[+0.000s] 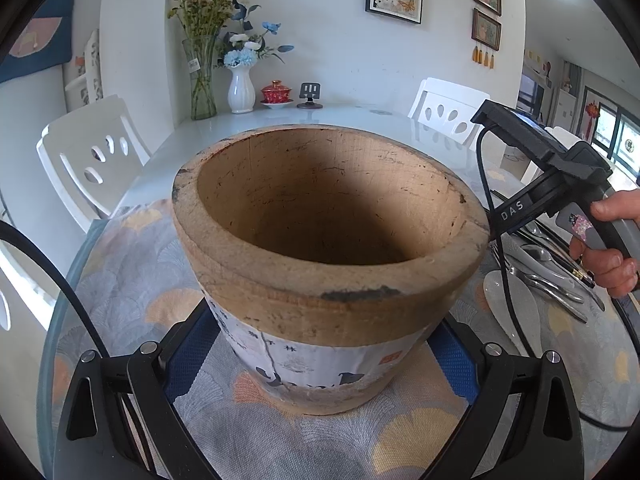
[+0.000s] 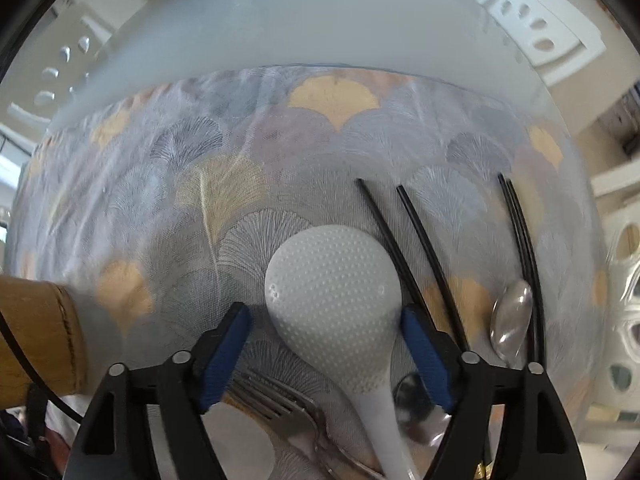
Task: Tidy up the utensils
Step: 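Close the right gripper on the white rice paddle handle and lift it, then lower the rice paddle handle-first into the cork holder and open the right gripper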
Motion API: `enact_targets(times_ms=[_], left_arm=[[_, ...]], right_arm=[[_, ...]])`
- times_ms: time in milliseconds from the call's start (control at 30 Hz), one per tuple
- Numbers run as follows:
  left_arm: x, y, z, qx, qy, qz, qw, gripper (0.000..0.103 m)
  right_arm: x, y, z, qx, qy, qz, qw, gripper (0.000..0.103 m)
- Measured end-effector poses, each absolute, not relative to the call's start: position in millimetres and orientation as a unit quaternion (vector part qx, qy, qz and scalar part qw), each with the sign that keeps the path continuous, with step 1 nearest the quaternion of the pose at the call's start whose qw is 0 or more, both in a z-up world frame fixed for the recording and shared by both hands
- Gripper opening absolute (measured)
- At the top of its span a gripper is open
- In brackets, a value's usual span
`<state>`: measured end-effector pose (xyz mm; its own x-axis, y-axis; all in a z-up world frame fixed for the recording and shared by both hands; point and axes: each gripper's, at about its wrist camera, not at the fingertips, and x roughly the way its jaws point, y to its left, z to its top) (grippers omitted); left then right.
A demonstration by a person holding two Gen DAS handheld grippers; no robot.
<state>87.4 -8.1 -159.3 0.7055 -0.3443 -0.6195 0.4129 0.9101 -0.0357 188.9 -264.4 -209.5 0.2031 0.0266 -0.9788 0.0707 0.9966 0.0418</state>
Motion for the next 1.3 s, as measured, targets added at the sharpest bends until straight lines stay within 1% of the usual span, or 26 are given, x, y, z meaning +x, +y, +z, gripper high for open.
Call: enact_targets(times_ms=[67, 100, 167, 233, 400, 633, 767, 967, 1200, 1300], left_arm=[[88, -8, -159, 0.052, 0.325, -0.206, 0.922, 0.099], [88, -8, -159, 0.053, 0.324, -0.205, 0.922, 0.099], [88, -8, -159, 0.052, 0.325, -0.206, 0.922, 0.099], [88, -8, -159, 0.052, 0.325, -0.206, 0.922, 0.099], [88, -7, -159, 0.053, 0.324, -0.205, 0.922, 0.099], [88, -8, -159, 0.056, 0.322, -0.203, 0.923, 0.099], [87, -8, -158, 0.058, 0.321, -0.202, 0.924, 0.099], [86, -8, -158, 0.057, 0.321, -0.202, 0.924, 0.099], [85, -8, -157, 0.058, 0.32, -0.201, 0.924, 0.099], [85, -8, -156, 0.057, 0.319, -0.201, 0.924, 0.099]], right_arm=[[191, -269, -210, 0.044, 0.63, 0.001, 0.775, 0.08], [190, -269, -209, 0.037, 0.627, 0.003, 0.778, 0.076], [186, -265, -202, 0.02, 0.61, 0.011, 0.792, 0.064], [181, -262, -199, 0.008, 0.601, 0.015, 0.799, 0.064], [164, -264, -179, 0.041, 0.567, 0.036, 0.822, 0.064], [128, -266, -128, 0.063, 0.495, 0.072, 0.864, 0.064], [109, -264, -97, 0.077, 0.438, 0.096, 0.89, 0.064], [101, -262, -40, 0.105, 0.351, 0.12, 0.923, 0.064], [98, -238, 26, 0.171, 0.25, 0.211, 0.929, 0.064], [98, -219, 39, 0.177, 0.229, 0.24, 0.926, 0.064]])
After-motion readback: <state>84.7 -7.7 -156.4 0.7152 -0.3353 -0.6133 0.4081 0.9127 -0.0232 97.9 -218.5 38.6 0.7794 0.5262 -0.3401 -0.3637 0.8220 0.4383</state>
